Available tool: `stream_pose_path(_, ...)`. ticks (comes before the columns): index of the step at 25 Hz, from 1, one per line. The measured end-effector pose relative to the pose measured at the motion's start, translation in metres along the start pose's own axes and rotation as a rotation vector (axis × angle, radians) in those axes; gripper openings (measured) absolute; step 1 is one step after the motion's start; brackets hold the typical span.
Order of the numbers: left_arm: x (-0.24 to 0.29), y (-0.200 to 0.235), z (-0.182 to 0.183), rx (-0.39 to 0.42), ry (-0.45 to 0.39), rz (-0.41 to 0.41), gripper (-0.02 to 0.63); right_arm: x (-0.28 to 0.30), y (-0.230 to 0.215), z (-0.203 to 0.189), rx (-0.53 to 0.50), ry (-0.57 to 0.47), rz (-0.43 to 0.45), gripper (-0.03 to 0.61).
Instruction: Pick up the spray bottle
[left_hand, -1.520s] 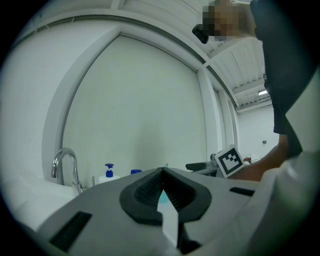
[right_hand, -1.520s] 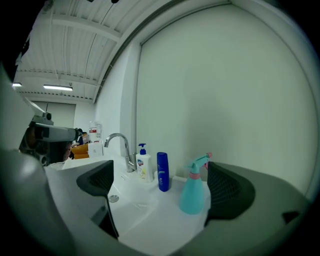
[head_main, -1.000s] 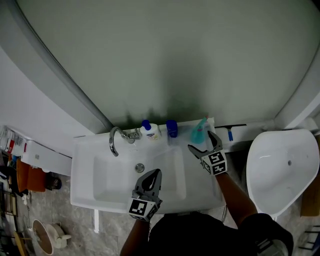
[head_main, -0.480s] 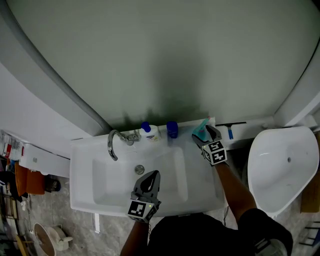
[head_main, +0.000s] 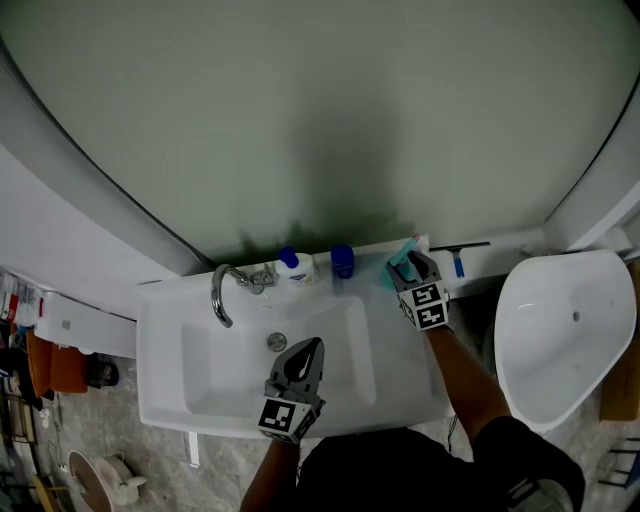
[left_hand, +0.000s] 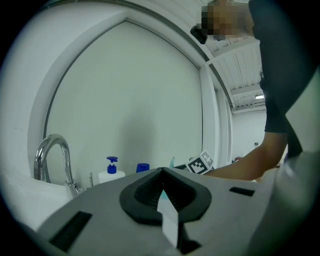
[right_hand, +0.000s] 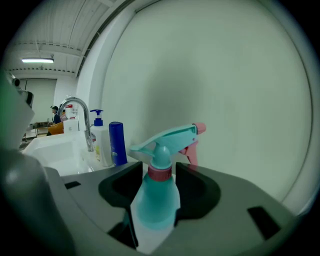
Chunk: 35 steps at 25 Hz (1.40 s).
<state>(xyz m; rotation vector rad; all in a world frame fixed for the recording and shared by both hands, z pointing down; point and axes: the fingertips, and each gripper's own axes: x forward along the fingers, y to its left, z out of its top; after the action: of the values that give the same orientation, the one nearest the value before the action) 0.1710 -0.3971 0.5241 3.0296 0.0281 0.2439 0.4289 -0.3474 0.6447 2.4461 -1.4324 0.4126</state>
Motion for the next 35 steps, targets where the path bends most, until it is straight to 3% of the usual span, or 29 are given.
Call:
stream_pose_path(3, 0.001, 0.001, -0.002, 0.003, 0.006, -0.001, -0.005, -0.001, -0.002, 0.004, -0.024, -0.019, -0.021, 0.167)
stream_pose_path(18, -0.001, 0.003, -0.005, -0.012, 0.002, -0.011, -0.005, -0.03, 0.007, 0.03, -0.087, -0.104, -0.082, 0.14)
stream_pose_path(27, 0.001, 0.001, 0.0, -0.017, -0.011, -0.016, -0.005, -0.082, 0.037, 0.076, -0.109, -0.25, -0.103, 0.133)
stream_pose_path(35, -0.003, 0.003, 0.003, 0.013, -0.028, -0.022, -0.005, -0.148, 0.05, 0.107, -0.057, -0.34, -0.084, 0.133)
